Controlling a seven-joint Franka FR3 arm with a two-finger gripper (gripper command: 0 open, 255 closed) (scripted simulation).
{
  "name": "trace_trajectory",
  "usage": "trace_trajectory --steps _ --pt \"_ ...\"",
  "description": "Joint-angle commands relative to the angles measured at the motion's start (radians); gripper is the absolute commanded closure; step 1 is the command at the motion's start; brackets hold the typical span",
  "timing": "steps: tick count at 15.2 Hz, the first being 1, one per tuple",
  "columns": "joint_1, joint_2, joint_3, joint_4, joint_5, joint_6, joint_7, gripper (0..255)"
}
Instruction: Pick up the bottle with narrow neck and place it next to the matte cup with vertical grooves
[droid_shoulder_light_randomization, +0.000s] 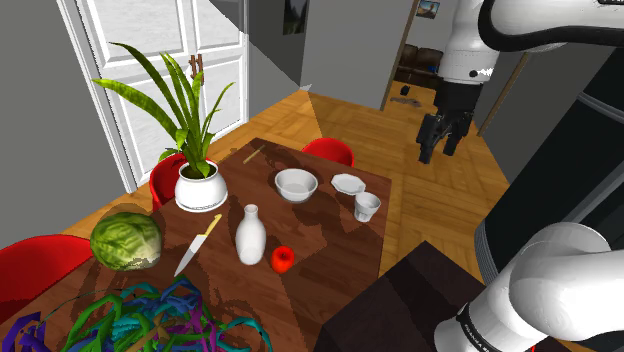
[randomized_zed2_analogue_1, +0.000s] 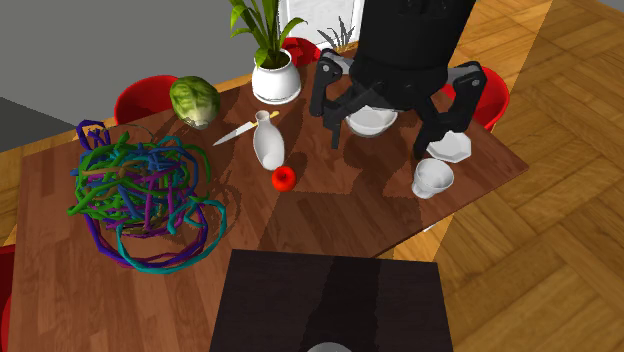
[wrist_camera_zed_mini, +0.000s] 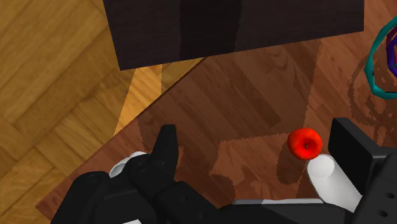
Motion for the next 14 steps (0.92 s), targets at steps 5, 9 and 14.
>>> trace_trajectory --steps 5,9,14 --pt "0.019 0.101 0.038 -0.019 0.035 0.124 0.051 0" --pt "0.036 0.219 0.075 -0.016 0.063 0.243 0.098 0" --pt "0.054 0.386 0.117 0.021 0.085 0.381 0.154 0"
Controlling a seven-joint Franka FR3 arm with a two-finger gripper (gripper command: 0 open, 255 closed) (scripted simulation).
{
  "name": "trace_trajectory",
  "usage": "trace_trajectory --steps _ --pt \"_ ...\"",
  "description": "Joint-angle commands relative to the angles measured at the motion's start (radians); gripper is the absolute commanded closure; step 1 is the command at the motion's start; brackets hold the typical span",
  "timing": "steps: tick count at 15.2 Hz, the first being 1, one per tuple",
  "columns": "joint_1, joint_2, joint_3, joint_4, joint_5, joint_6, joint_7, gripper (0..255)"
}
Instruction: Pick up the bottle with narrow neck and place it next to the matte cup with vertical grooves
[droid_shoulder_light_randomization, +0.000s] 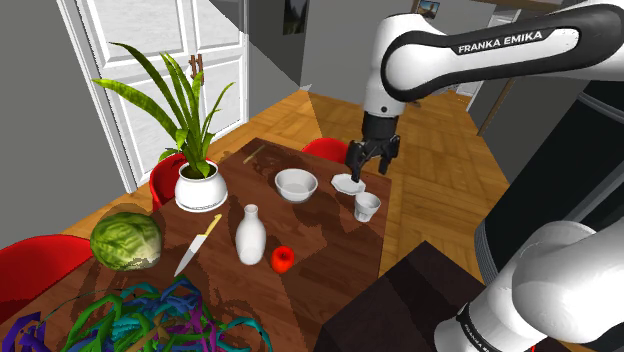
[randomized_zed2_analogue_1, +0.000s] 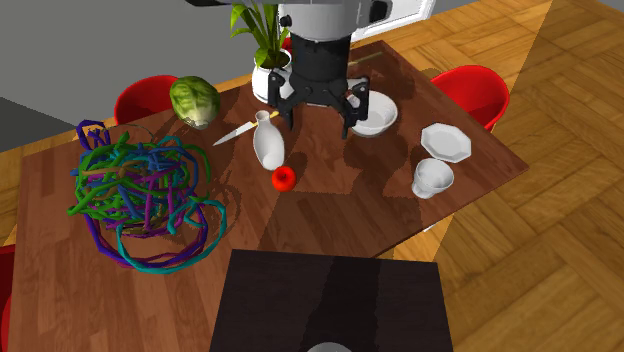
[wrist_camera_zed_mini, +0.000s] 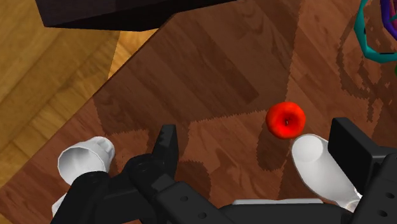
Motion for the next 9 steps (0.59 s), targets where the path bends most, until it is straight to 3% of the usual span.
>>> trace_trajectory --steps 1,9 --pt "0.005 0.074 0.014 0.027 0.005 0.051 0.020 0" --pt "0.029 0.370 0.066 0.167 -0.001 0.217 0.112 0"
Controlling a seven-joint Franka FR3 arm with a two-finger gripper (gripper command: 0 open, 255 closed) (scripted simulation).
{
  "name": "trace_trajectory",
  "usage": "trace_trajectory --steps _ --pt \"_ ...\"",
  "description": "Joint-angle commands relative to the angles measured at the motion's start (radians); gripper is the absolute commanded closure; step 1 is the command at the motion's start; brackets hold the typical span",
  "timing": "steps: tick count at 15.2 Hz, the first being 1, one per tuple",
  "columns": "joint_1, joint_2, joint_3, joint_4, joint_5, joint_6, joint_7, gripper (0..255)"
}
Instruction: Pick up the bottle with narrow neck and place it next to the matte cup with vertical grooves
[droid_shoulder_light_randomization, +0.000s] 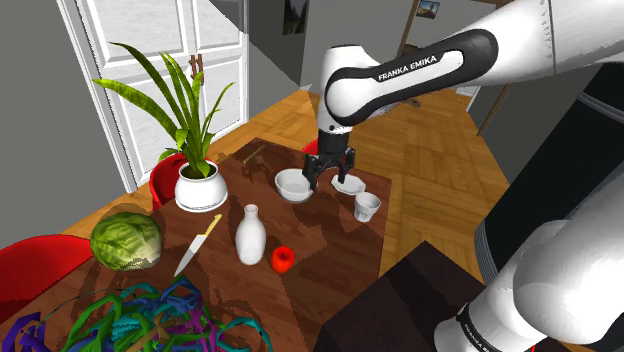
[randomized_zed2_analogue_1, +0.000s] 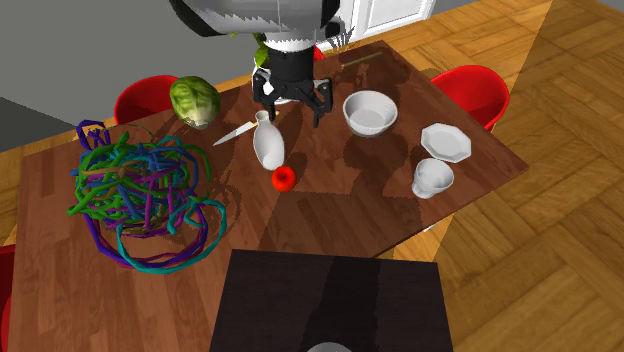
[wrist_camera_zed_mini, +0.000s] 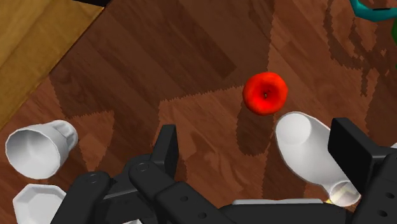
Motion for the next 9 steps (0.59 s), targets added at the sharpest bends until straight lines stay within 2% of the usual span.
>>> trace_trajectory --steps 1,9 --pt "0.006 0.073 0.010 0.041 -0.006 0.035 0.023 0" --pt "0.045 0.380 0.028 0.275 -0.052 0.115 0.116 0"
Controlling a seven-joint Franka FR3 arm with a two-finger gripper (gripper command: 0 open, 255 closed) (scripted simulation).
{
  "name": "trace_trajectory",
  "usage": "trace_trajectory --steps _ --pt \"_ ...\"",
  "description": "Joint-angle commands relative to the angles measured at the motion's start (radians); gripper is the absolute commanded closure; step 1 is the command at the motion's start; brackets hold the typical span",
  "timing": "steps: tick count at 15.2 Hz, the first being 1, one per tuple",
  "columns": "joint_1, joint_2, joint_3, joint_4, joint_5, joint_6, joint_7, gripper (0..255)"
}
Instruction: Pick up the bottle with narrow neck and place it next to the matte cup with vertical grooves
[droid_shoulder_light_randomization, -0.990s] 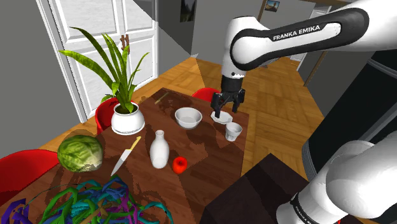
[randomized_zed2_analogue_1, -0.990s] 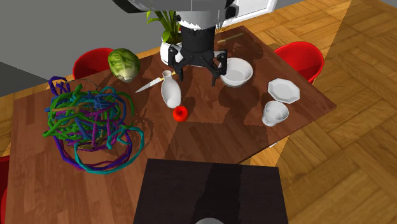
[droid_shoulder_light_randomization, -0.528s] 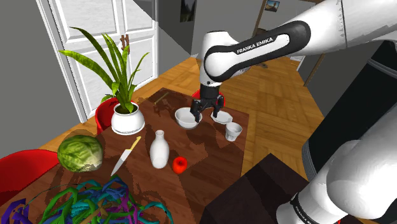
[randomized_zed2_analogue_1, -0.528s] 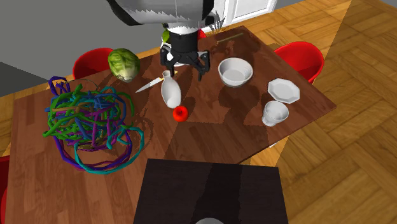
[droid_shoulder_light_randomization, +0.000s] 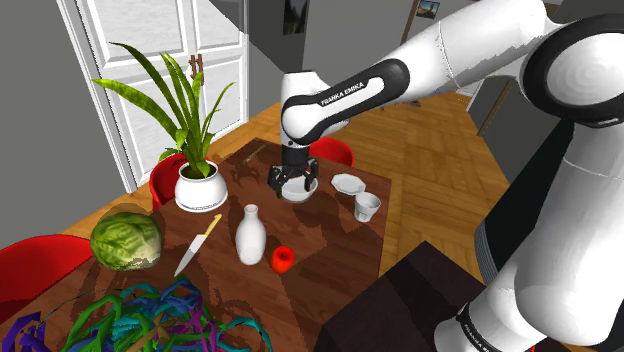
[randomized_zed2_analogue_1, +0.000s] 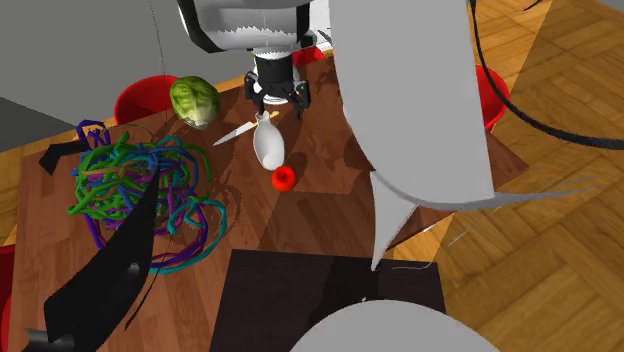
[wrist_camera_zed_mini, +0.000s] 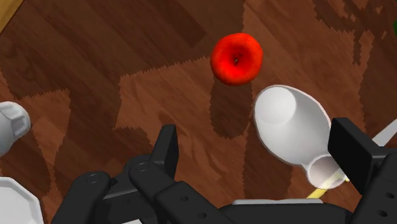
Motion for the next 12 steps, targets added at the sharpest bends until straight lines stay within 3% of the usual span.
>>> trace_trajectory --steps 1,7,12 --pt "0.014 0.077 0.002 0.067 -0.012 0.012 0.025 0" --pt "0.057 0.315 -0.006 0.315 -0.045 0.008 0.077 0" --pt "0.096 0.532 -0.017 0.584 -0.062 -0.038 0.107 0"
